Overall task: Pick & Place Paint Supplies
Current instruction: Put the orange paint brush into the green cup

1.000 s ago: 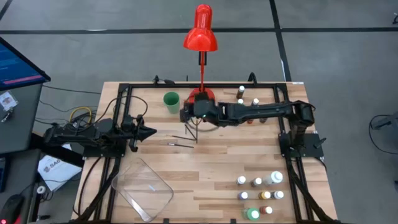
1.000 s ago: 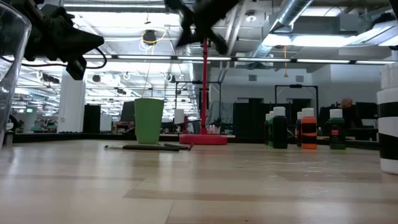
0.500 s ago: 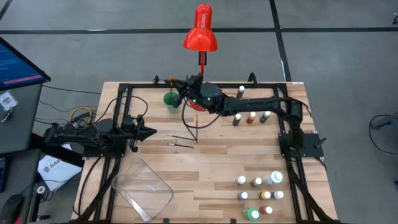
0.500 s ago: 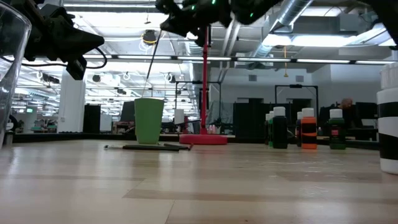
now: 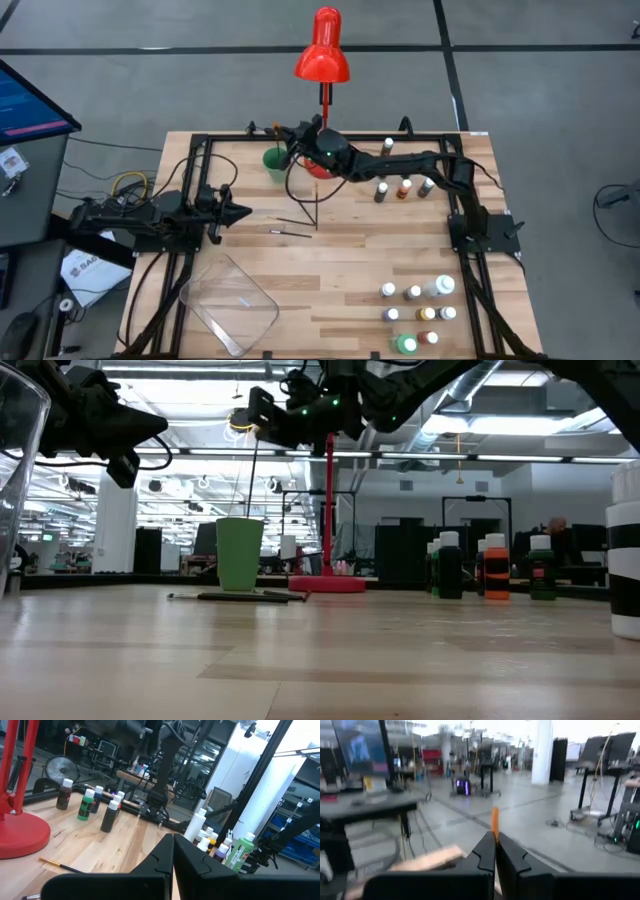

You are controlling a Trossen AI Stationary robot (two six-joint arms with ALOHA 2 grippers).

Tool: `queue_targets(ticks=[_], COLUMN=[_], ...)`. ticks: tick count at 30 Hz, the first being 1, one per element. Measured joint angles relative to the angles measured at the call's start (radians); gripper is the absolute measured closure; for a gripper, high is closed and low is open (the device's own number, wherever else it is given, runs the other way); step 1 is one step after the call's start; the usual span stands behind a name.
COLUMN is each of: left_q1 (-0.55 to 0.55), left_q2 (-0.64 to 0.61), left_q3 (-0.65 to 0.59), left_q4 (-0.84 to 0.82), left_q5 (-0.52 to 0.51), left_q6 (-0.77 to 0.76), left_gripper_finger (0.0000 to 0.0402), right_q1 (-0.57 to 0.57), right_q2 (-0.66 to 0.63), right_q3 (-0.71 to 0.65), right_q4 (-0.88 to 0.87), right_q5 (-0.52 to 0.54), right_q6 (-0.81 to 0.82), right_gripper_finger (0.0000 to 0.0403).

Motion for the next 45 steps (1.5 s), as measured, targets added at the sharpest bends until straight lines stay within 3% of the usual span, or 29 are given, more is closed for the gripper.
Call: queue_targets(ticks=[18, 35, 39, 43, 45], left_q1=[0.000, 0.000, 0.000, 0.000, 0.000], left_q2=[0.003, 0.003, 0.003, 0.003, 0.003], left_q3=[0.000, 0.000, 0.000, 0.000, 0.000], left_q4=[0.008, 0.008, 0.009, 0.014, 0.016], left_q5=[-0.003, 0.001, 0.001, 0.001, 0.000], left_q6=[0.000, 0.000, 0.000, 0.000, 0.000], left_gripper_finger=[0.0401, 0.0401, 0.0401, 0.0401, 0.0401], right_q1=[0.021, 0.027, 0.055, 0.100, 0.121], right_q2=[0.080, 0.044, -0.099, -0.250, -0.306], right_q3=[-0.002, -0.002, -0.002, 0.000, 0.000], right_q4=[-0.024, -0.047, -0.178, -0.467, -0.618], right_q5=[-0.015, -0.014, 0.024, 0.140, 0.145], right_q6=[0.008, -0.091, -0.119, 0.026, 0.070], right_gripper_finger=[0.0400, 0.0322, 0.0294, 0.0266, 0.0252])
